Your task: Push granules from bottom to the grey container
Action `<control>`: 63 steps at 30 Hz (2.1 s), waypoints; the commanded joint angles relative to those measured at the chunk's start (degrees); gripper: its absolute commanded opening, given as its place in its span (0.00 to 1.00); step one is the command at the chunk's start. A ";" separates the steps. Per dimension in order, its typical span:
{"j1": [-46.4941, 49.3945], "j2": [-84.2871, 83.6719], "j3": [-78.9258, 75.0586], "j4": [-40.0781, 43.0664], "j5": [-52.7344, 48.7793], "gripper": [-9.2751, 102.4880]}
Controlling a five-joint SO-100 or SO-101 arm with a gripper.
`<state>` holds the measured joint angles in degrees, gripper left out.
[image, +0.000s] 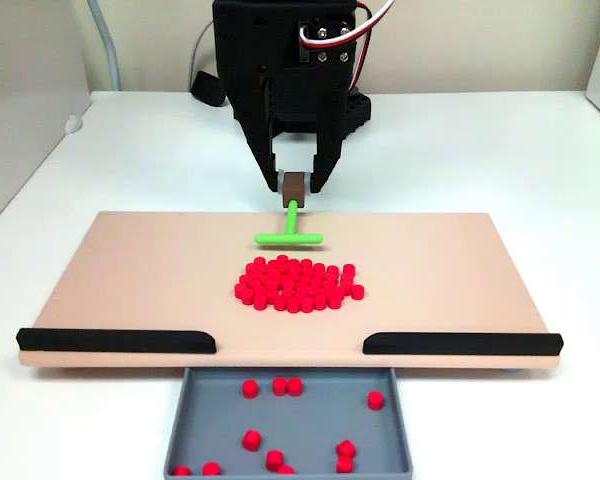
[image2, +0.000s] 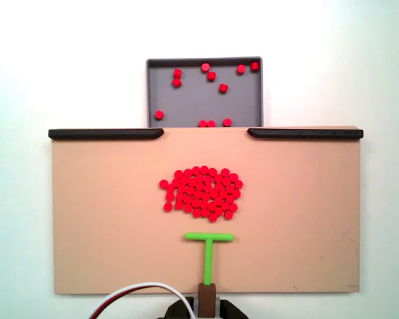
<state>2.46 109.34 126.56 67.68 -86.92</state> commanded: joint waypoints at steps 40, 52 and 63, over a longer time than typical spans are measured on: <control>-0.62 -2.46 0.18 -1.93 -3.16 0.08; 0.09 -4.04 -0.35 -1.93 -3.96 0.08; 0.26 -5.01 -1.49 -1.93 -4.22 0.08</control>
<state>2.29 105.21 126.56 66.01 -90.62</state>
